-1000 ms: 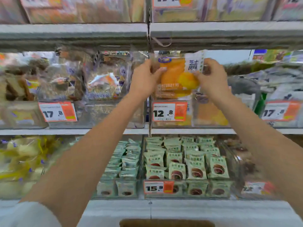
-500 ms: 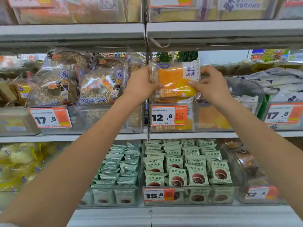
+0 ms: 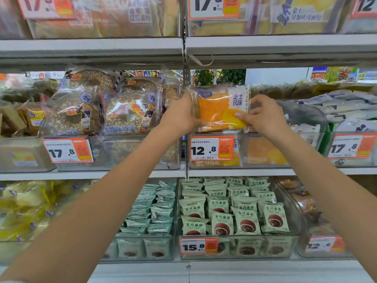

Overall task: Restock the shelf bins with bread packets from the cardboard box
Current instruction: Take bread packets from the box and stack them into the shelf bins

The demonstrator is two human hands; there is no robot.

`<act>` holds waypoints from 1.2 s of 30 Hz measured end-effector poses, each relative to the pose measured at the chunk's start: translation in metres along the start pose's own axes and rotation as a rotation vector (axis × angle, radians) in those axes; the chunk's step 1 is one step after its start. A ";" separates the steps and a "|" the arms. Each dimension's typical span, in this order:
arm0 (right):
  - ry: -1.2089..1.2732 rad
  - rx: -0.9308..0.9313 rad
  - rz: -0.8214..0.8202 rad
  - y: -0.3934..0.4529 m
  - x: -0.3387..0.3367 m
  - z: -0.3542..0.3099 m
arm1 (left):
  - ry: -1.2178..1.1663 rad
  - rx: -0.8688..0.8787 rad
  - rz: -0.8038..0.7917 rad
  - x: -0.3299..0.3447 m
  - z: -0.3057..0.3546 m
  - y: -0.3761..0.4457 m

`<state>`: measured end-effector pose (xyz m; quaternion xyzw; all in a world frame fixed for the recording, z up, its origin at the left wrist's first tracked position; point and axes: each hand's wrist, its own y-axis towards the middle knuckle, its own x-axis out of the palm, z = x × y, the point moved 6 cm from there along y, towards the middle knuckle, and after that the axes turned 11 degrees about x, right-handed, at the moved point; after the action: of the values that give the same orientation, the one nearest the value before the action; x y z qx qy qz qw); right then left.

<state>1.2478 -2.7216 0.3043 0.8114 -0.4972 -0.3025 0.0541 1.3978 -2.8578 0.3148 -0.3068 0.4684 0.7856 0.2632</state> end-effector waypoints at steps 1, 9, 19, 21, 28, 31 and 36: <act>-0.012 0.016 -0.005 -0.001 -0.002 0.003 | 0.025 0.000 -0.014 0.002 0.002 0.001; -0.061 0.064 -0.128 -0.003 -0.002 0.006 | 0.107 -0.003 -0.133 -0.001 0.000 0.003; -0.112 0.077 -0.044 -0.008 -0.004 0.004 | 0.027 -0.036 0.019 -0.014 -0.003 0.002; -0.075 0.085 -0.049 -0.010 -0.006 0.005 | 0.006 -0.061 0.054 -0.015 -0.002 -0.001; 0.075 -0.184 0.342 -0.073 -0.027 0.014 | 0.201 0.246 0.576 -0.018 0.028 -0.067; 0.076 -0.334 0.357 -0.137 0.004 0.052 | 0.228 0.458 0.516 0.033 0.040 -0.116; -0.291 -0.115 -0.194 -0.241 0.107 0.201 | 0.202 0.632 -0.007 0.174 0.004 -0.211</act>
<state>1.3593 -2.6486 0.0006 0.7987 -0.4010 -0.4485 -0.0018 1.4276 -2.7428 0.0689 -0.2879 0.7116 0.5661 0.3004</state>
